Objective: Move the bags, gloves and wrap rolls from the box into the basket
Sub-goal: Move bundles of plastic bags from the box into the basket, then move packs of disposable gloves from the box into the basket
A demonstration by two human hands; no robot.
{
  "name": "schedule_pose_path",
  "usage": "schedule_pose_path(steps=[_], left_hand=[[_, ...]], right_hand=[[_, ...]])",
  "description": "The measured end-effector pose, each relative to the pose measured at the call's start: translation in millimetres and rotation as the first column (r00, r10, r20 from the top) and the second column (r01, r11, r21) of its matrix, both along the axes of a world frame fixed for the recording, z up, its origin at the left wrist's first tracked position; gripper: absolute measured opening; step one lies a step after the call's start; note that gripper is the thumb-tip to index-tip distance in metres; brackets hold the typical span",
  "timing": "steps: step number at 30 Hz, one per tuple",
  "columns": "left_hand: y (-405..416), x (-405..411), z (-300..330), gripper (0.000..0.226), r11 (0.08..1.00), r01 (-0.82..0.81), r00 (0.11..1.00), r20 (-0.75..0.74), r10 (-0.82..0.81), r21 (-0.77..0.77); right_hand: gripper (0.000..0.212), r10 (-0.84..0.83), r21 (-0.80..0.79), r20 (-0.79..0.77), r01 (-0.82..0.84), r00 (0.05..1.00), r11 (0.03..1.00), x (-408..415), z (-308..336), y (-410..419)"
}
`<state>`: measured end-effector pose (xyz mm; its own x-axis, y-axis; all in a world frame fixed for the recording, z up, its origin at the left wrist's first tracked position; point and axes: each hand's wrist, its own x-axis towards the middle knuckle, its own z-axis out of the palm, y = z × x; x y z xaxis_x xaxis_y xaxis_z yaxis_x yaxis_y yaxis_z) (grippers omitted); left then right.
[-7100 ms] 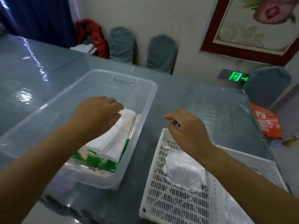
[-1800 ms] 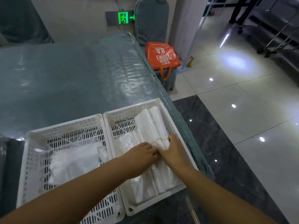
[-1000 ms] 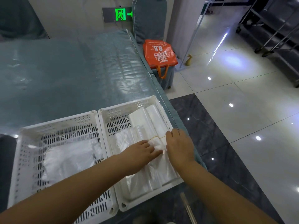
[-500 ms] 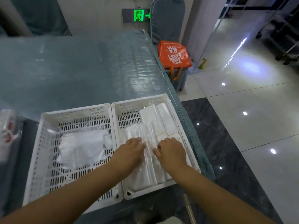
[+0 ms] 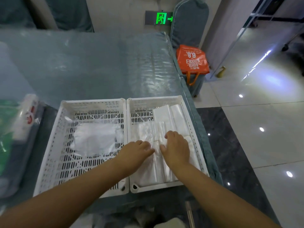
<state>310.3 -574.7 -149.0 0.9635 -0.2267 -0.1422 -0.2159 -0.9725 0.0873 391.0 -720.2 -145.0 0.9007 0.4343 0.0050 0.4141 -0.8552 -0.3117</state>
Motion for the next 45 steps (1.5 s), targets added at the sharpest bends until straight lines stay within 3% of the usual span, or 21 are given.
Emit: schedule_pose_path(steps=[8, 14, 21, 26, 31, 34, 36, 40, 45], left_hand=[[47.4, -23.2, 74.7, 0.035, 0.957, -0.281, 0.945, 0.153, 0.289, -0.073], [110.4, -82.2, 144.5, 0.033, 0.868, -0.476, 0.825, 0.272, 0.496, -0.141], [210.7, -183.3, 204.2, 0.027, 0.756, -0.628, 0.662, 0.386, 0.643, -0.183], [306.9, -254.2, 208.3, 0.028, 0.629, -0.751, 0.535, 0.375, 0.758, -0.201], [398.9, -303.5, 195.5, 0.031, 0.63, -0.771, 0.587, 0.279, 0.76, -0.093], [448.2, -324.4, 187.6, 0.033, 0.65, -0.76, 0.627, 0.255, 0.737, -0.01], [474.1, -335.4, 182.2, 0.036, 0.672, -0.739, 0.659, 0.238, 0.713, 0.033], [507.1, -350.8, 167.4, 0.039, 0.725, -0.675, 0.734, 0.227, 0.64, 0.138], [519.3, -361.0, 152.6, 0.037, 0.779, -0.618, 0.775, 0.247, 0.581, 0.107]], right_hand=[[0.015, 0.124, 0.204, 0.039, -0.13, 0.991, 0.97, 4.7, 48.6, 42.4], [0.004, 0.289, 0.254, 0.314, -0.373, 0.904, 0.892, -14.3, 109.5, 108.2], [0.008, 0.375, 0.283, 0.423, -0.514, 0.825, 0.81, -72.4, 156.8, 217.4], [0.006, 0.461, 0.34, 0.379, -0.585, 0.802, 0.737, -131.8, 182.0, 316.7], [0.004, 0.53, 0.348, 0.281, -0.599, 0.8, 0.721, -183.4, 185.1, 418.6], [0.004, 0.609, 0.233, 0.238, -0.653, 0.757, 0.72, -208.4, 171.3, 478.1], [0.008, 0.701, 0.119, 0.113, -0.71, 0.704, 0.694, -221.6, 156.5, 512.8], [0.028, 0.824, -0.119, -0.225, -0.854, 0.521, 0.507, -238.8, 119.9, 564.7], [0.056, 0.951, -0.37, -0.214, -0.919, 0.224, 0.133, -248.9, 81.2, 589.3]])
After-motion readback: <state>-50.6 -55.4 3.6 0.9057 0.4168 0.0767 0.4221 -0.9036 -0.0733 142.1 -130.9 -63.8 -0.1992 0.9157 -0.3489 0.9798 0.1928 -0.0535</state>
